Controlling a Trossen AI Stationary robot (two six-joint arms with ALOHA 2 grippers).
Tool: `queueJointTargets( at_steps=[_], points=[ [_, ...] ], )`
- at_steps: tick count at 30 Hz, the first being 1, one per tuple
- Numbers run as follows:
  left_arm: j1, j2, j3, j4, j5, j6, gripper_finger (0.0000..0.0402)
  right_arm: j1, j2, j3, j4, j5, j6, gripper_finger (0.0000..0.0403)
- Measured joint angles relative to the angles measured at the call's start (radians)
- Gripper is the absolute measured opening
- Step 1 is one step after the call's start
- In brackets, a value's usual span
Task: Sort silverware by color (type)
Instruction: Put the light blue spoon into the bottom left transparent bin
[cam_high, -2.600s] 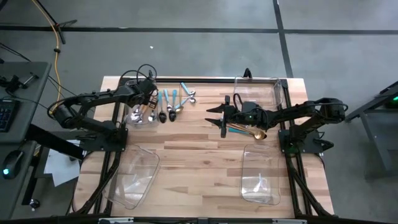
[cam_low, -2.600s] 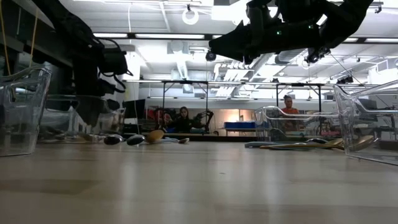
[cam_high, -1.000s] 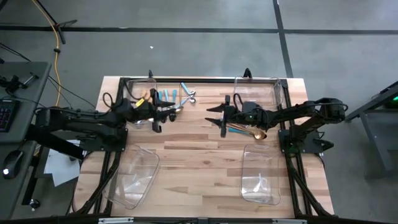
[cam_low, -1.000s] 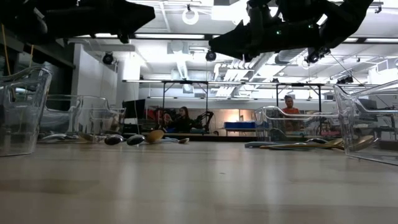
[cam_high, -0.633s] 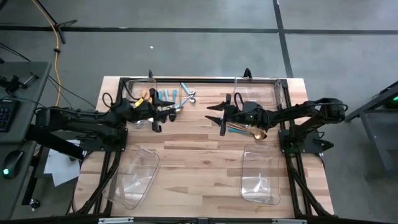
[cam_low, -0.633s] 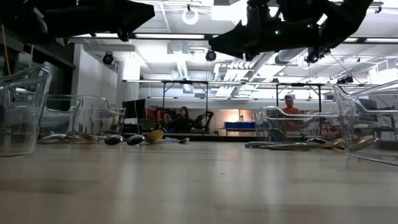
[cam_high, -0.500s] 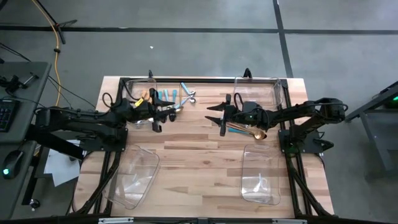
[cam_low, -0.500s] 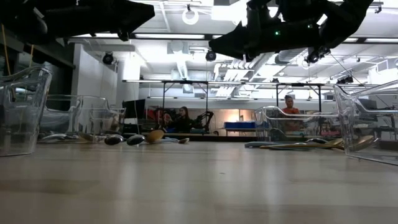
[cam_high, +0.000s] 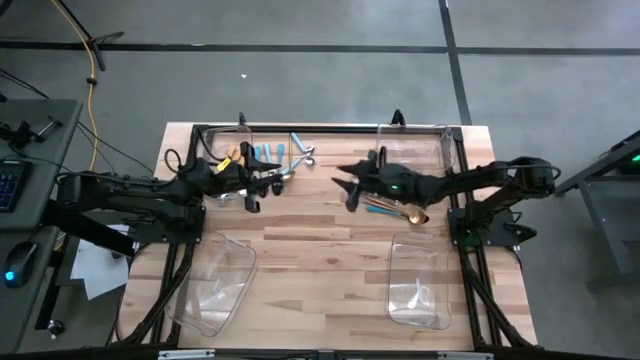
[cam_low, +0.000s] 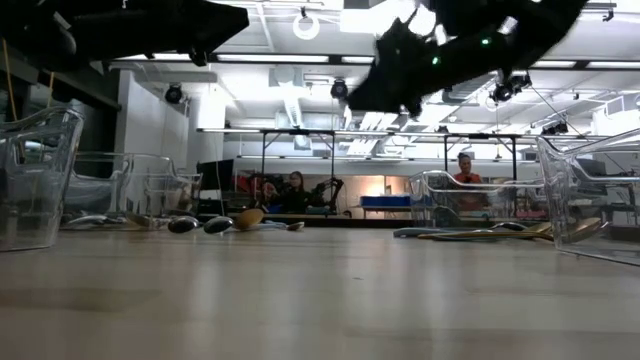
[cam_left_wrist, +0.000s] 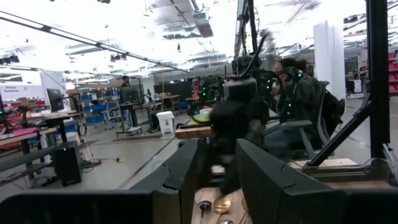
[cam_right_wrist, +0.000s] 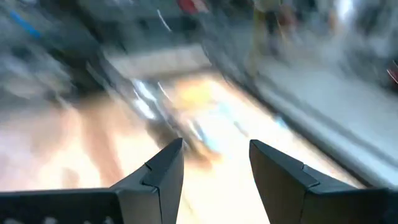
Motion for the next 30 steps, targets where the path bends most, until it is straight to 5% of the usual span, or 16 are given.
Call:
queueJointTargets(
  at_steps=[5, 13, 30],
  points=[
    [0.0, 0.0, 0.0, 0.0, 0.0, 0.0, 0.0102, -0.01, 0.059, 0.21, -0.61, 0.035, 0.003, 0.0168],
    [0.0, 0.0, 0.002, -0.008, 0.0, -0.009, 0.0102, -0.026, 0.177, 0.39, -1.033, -0.079, -0.061, 0.0167],
    [0.0, 0.0, 0.002, -0.006, -0.002, -0.009, 0.0102, -0.205, 0.252, 0.339, -1.071, -0.256, -0.282, 0.0168]
  ],
)
